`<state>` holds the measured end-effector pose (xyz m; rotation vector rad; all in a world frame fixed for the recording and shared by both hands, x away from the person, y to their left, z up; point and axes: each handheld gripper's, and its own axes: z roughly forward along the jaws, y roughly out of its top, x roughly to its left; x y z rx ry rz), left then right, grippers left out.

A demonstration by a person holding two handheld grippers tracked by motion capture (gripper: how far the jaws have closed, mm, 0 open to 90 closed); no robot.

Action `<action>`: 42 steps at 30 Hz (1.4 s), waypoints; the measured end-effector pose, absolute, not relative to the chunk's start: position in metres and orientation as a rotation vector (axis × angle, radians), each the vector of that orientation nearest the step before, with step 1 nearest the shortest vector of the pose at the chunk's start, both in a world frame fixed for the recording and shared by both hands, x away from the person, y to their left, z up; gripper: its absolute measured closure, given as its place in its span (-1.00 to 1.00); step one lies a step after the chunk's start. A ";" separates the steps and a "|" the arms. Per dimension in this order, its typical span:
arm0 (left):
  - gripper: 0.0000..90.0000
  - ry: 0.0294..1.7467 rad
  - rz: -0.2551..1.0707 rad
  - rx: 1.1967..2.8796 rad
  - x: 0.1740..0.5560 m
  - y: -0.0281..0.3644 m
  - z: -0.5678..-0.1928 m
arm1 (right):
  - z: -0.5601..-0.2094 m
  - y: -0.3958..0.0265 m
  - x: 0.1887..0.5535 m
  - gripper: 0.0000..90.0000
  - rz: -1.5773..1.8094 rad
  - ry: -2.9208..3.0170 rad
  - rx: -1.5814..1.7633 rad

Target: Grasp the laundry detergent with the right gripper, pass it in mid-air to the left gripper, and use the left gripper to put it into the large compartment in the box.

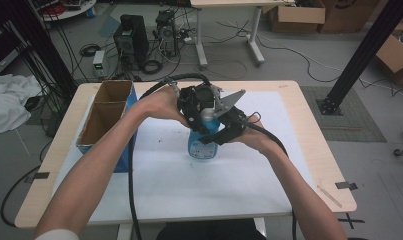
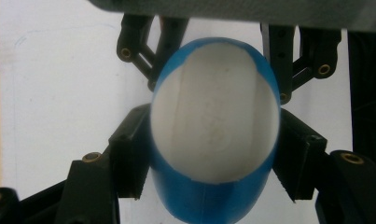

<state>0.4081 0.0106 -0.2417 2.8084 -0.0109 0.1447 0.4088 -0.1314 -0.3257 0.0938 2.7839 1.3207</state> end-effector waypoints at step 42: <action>-0.14 -0.002 0.114 2.814 0.404 0.011 -0.248 | -0.334 -0.135 0.408 -0.39 1.374 2.812 0.154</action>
